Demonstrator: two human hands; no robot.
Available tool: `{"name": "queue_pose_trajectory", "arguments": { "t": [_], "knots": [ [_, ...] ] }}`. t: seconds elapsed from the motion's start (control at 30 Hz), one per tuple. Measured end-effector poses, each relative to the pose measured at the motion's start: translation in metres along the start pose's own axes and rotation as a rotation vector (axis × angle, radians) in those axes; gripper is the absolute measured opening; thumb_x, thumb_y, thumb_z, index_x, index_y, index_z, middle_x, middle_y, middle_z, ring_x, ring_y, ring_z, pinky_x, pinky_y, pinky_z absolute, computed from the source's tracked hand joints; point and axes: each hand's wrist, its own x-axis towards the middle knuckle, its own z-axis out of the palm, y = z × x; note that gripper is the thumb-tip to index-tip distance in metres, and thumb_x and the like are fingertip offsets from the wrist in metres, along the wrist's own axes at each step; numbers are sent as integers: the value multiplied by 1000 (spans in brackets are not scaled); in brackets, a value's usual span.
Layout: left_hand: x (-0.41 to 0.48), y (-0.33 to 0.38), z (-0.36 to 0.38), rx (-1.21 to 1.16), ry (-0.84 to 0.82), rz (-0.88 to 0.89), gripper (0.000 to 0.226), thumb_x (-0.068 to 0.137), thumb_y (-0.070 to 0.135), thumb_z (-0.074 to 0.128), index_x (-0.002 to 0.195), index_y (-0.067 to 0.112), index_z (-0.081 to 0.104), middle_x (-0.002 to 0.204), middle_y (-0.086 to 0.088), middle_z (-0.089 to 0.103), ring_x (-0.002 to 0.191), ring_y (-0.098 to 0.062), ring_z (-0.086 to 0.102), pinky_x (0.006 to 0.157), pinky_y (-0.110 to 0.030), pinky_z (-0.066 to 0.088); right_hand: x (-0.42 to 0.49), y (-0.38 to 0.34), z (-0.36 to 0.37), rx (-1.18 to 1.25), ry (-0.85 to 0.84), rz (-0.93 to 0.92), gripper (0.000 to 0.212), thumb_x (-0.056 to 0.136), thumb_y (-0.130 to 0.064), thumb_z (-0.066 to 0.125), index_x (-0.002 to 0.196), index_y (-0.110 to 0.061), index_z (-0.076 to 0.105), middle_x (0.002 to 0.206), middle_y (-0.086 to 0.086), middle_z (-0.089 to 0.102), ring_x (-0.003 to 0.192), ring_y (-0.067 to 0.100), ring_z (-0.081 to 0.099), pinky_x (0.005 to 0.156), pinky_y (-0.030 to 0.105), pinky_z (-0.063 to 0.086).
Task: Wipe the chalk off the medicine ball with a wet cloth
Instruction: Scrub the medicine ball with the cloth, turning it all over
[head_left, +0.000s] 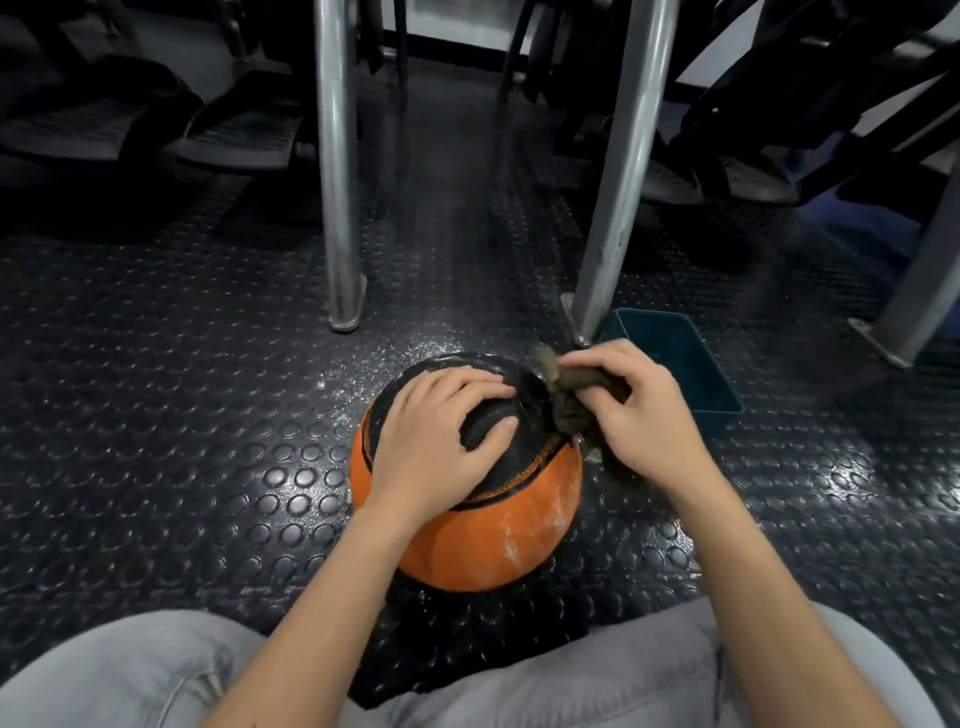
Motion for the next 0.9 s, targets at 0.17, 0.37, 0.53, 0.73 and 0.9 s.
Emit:
{"name": "queue_pose_trajectory", "arguments": {
  "t": [0.17, 0.37, 0.53, 0.73, 0.9],
  "knots": [
    [4, -2, -3, -19, -12, -39, 39, 84, 54, 43, 108, 33, 66, 115, 22, 58, 114, 2, 41, 104, -27, 26, 0, 20, 6, -213, -159, 158, 47, 80, 10, 50, 88, -33, 67, 101, -8, 59, 101, 17, 51, 94, 32, 40],
    [3, -4, -4, -6, 29, -64, 39, 83, 55, 43, 106, 33, 66, 109, 29, 50, 104, 12, 35, 98, -19, 24, 0, -1, -1, 142, 119, 6, 43, 79, 10, 57, 93, -29, 66, 98, -10, 61, 96, -1, 56, 88, 15, 42],
    [3, -3, -4, -22, 28, -80, 40, 82, 55, 42, 106, 34, 66, 110, 29, 51, 107, 11, 36, 102, -24, 26, 4, 16, 13, -188, -148, 133, 45, 81, 7, 51, 99, -31, 68, 102, -7, 58, 101, 12, 50, 91, 30, 41],
    [3, -3, -3, 8, 37, -75, 39, 83, 55, 42, 106, 34, 65, 110, 29, 50, 107, 11, 36, 103, -25, 25, 1, -6, -7, 252, 35, 58, 41, 79, 12, 58, 96, -24, 69, 99, -9, 64, 96, 3, 59, 86, 11, 41],
    [5, -2, -4, -19, 13, -79, 40, 84, 56, 43, 108, 34, 65, 111, 29, 50, 106, 14, 32, 100, -15, 18, 0, 4, 5, -229, -145, 152, 44, 82, 6, 55, 99, -31, 69, 98, -11, 53, 102, 14, 49, 91, 27, 40]
  ]
}}
